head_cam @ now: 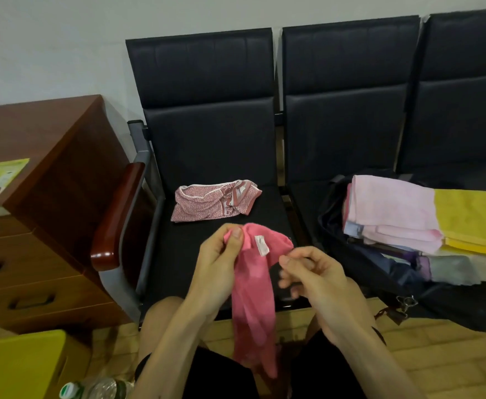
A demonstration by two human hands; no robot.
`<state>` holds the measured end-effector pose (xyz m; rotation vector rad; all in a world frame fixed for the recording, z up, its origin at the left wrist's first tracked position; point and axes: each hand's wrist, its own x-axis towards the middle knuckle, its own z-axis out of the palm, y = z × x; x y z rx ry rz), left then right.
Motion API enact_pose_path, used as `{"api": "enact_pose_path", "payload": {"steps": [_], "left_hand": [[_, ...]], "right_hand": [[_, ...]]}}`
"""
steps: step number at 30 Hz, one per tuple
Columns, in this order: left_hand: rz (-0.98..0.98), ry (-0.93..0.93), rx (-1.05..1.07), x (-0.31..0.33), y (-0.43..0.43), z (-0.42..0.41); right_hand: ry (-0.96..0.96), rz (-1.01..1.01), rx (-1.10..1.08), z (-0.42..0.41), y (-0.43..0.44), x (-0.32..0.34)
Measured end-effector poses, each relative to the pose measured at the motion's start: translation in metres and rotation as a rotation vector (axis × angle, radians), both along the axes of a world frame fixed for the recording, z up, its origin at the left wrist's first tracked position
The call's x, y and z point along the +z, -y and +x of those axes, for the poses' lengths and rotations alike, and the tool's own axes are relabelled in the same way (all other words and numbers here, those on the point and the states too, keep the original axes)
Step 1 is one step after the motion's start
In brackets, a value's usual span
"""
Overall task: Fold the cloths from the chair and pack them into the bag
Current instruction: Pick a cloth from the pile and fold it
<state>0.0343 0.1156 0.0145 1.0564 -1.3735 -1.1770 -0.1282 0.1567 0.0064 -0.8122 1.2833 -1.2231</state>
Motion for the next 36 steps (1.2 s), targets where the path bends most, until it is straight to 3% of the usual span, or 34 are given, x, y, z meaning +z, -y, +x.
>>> {"api": "enact_pose_path", "payload": {"steps": [3, 9, 12, 17, 22, 26, 31, 34, 36], "left_hand": [[-0.011, -0.044, -0.107, 0.01, 0.009, 0.003], [0.052, -0.066, -0.286, 0.018, 0.027, 0.021], [0.126, -0.103, -0.289, 0.018, 0.033, 0.035], [0.278, -0.208, -0.154, -0.008, 0.035, 0.044], [0.425, -0.303, -0.088, -0.014, 0.031, 0.04], [0.469, -0.155, 0.041, -0.014, 0.03, 0.023], [0.202, -0.041, -0.15, -0.023, 0.031, 0.032], [0.253, 0.001, -0.249, -0.03, 0.032, 0.039], [0.343, -0.143, -0.237, -0.033, 0.029, 0.04]], "right_hand": [[-0.157, 0.049, -0.054, -0.01, 0.014, -0.026], [-0.061, -0.075, 0.37, -0.031, 0.052, -0.02], [0.049, -0.195, 0.292, -0.043, 0.062, 0.007], [-0.271, -0.424, 0.346, -0.036, 0.058, 0.05], [-0.426, -0.481, 0.332, -0.02, 0.057, 0.054], [-0.494, -0.453, 0.33, -0.014, 0.057, 0.053], [-0.475, -0.417, 0.263, -0.025, 0.056, 0.052], [-0.5, -0.461, 0.303, -0.031, 0.049, 0.058], [-0.518, -0.459, 0.338, -0.033, 0.046, 0.058]]}}
